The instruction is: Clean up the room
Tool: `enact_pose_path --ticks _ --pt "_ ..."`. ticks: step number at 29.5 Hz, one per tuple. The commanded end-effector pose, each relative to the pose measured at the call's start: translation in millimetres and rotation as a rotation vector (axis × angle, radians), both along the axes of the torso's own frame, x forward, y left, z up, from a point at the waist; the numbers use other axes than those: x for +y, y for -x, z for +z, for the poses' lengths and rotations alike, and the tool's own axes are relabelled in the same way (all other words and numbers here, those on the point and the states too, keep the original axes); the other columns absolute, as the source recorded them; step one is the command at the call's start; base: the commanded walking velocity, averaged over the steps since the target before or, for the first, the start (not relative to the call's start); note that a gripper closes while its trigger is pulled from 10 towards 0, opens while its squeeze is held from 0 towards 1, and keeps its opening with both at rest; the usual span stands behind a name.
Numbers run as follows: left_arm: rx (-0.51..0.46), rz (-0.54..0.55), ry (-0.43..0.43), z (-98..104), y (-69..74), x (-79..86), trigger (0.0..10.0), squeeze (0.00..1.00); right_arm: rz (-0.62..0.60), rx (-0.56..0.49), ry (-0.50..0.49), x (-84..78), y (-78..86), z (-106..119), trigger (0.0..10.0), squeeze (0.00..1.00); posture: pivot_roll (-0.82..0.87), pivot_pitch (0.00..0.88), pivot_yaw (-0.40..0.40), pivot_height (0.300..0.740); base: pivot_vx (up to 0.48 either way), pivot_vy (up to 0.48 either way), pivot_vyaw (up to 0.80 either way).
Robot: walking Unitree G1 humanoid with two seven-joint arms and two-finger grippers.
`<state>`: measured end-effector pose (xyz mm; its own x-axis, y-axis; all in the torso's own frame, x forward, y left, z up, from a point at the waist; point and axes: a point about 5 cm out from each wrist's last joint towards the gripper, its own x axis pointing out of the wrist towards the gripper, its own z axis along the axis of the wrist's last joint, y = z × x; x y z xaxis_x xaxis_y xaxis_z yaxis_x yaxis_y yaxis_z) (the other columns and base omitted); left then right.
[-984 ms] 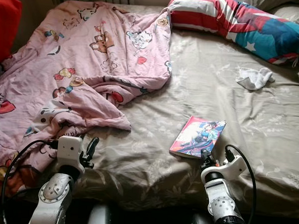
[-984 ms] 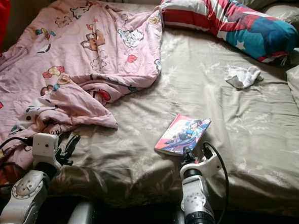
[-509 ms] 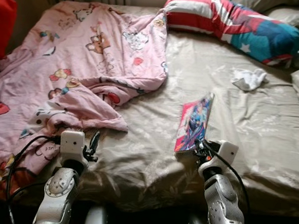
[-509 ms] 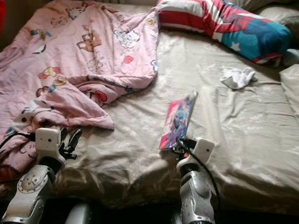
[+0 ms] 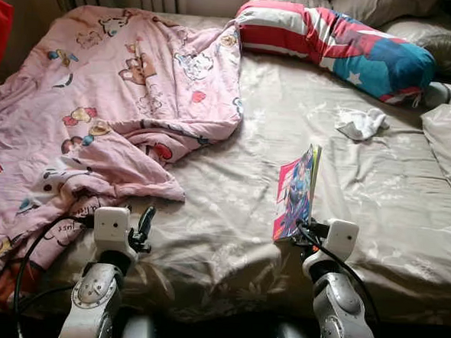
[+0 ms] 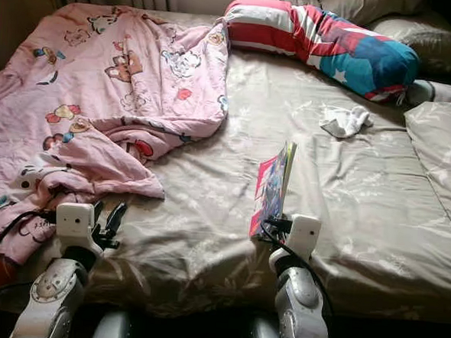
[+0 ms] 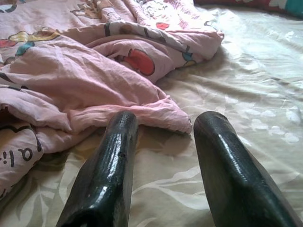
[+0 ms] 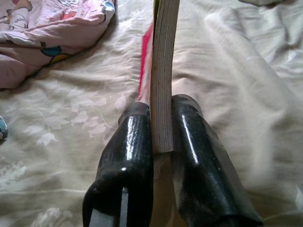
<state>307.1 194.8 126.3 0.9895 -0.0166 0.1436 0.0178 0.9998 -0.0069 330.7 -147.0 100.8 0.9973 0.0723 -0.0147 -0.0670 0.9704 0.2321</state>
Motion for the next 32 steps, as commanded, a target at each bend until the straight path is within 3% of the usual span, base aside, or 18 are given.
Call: enact_pose_path --ticks 1,14,32 --pt "0.003 0.014 0.009 -1.3 3.4 1.2 10.0 0.00 0.019 -0.053 0.032 3.6 -2.5 14.2 10.0 0.00 0.08 0.209 -0.056 0.633 0.000 0.000 0.00" --pt "0.005 0.008 0.025 -0.9 2.5 -1.6 10.0 0.00 0.013 -0.048 0.058 1.4 0.6 13.1 10.0 0.00 0.08 0.223 -0.055 0.703 0.000 0.000 0.00" --pt "0.010 -0.006 0.029 -3.1 3.1 -6.0 10.0 0.00 -0.003 -0.058 0.027 0.6 0.5 16.0 10.0 0.00 0.07 0.208 -0.058 0.717 0.000 0.000 0.00"
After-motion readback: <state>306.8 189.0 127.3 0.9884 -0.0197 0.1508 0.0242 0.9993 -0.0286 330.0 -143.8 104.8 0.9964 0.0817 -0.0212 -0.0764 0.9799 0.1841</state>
